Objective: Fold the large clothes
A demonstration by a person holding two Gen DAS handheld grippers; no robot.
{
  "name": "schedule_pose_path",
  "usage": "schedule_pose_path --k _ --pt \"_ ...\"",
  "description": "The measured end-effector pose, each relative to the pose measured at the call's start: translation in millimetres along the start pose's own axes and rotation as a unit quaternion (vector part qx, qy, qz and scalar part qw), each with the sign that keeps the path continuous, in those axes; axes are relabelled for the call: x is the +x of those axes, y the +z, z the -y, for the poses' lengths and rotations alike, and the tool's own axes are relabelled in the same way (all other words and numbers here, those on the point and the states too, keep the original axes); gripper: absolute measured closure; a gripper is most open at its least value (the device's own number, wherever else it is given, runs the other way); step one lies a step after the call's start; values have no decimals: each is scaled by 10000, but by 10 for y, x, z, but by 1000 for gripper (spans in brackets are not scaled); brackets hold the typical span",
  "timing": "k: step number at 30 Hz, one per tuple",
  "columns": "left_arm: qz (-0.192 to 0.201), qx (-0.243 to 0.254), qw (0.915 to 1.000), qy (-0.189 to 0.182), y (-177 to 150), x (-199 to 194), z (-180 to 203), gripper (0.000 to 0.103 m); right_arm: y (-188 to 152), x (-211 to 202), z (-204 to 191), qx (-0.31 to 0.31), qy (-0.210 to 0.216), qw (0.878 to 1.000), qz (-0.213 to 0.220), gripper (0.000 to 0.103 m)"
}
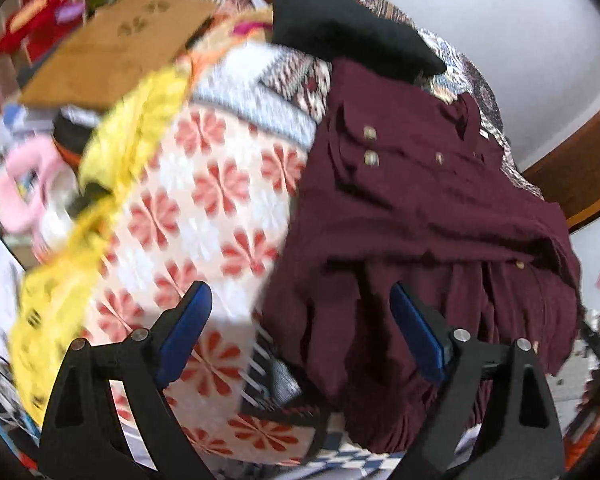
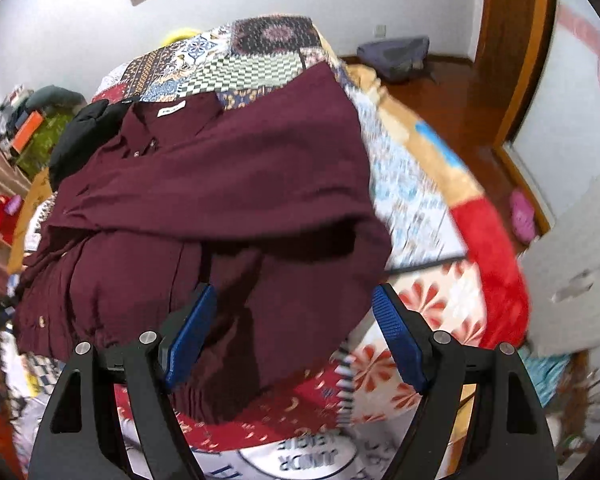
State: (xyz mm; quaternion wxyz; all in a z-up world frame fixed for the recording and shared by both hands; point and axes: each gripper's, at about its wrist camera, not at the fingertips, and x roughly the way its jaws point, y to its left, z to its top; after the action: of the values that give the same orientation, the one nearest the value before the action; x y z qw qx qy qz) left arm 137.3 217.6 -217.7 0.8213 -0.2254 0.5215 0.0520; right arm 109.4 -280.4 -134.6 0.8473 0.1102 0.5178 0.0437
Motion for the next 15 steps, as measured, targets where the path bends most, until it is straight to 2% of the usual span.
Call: schedule_pose_path --k 3,6,9,10,11,12,13,14,15 --pt "-196 -128 9992 -312 -119 95 22 13 -54 61 -13 103 112 9999 -81 26" --pt "-154 167 9983 -540 -174 117 196 12 -60 107 -47 -20 178 9998 -41 26" --pt "-195 497 9965 -637 -201 159 418 13 -64 132 25 205 412 9989 -11 26" --pt "-236 581 9955 -715 -204 172 483 19 -66 126 62 307 518 9982 57 26" --pt "-254 626 9945 -801 -200 175 523 23 -71 116 91 411 612 9972 122 32" --pt "-247 662 9941 -822 -187 175 556 27 -69 116 120 517 640 9965 159 46" --pt "-195 714 9941 -787 -176 161 599 35 -55 130 142 600 630 9961 172 55" --pt "-115 781 9939 -771 -156 134 637 41 -35 147 164 667 622 9957 193 75" --pt "-82 821 9936 -766 -129 119 653 55 -21 151 181 727 665 9949 215 87"
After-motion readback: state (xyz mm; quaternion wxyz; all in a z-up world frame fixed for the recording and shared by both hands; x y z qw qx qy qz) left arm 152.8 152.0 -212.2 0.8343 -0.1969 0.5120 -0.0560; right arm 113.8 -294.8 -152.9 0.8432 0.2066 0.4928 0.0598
